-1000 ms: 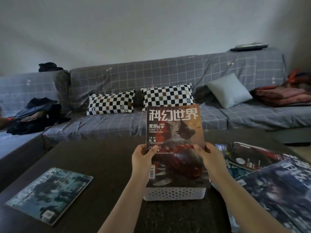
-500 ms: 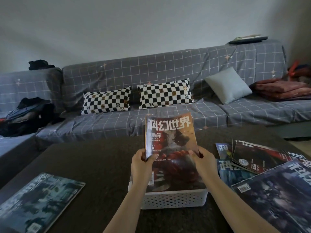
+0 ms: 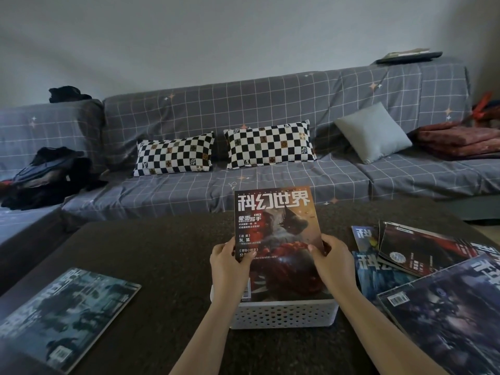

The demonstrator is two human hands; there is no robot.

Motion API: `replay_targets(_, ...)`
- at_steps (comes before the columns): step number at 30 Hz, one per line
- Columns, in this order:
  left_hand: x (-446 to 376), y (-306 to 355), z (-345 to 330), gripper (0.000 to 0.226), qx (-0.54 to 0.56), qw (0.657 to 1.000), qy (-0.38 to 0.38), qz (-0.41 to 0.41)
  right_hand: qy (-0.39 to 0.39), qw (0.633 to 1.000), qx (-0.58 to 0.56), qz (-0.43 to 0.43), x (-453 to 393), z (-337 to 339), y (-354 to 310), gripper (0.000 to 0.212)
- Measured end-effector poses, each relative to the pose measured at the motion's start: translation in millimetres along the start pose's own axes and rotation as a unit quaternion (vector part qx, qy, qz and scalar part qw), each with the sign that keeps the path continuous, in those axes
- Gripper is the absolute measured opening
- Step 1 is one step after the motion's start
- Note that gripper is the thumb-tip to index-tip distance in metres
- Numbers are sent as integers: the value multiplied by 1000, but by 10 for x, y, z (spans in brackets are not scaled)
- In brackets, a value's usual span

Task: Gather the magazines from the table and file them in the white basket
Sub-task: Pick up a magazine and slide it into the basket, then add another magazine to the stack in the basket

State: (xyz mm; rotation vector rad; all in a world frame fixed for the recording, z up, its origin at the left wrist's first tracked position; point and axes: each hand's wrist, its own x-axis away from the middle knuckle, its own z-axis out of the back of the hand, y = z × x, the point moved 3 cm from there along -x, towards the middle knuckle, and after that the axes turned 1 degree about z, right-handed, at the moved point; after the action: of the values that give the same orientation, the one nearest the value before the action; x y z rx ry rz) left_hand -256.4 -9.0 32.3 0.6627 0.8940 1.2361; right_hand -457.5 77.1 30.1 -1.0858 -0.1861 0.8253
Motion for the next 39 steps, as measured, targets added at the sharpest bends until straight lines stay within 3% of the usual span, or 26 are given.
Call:
replay_targets(10, 2, 17, 25, 40, -37, 999, -19, -13, 7, 1000, 4, -8, 22, 32, -22, 34)
replay_targets(15, 140, 83, 68, 70, -16, 999, -36, 31, -2, 999, -30, 24, 154, 80, -133, 33)
replay_targets(18, 243, 126, 215, 53, 24, 999, -3, 27, 19, 996, -45, 71, 340, 80, -317, 30)
replay_targets(29, 374, -287, 1320, 39, 25, 996, 81, 2, -182, 958, -134, 180, 1025, -793, -1293, 29)
replay_targets(39, 232, -1550, 2062, 39, -52, 980, 136, 133, -297, 932, -84, 191, 1371, -2254, -1614, 31)
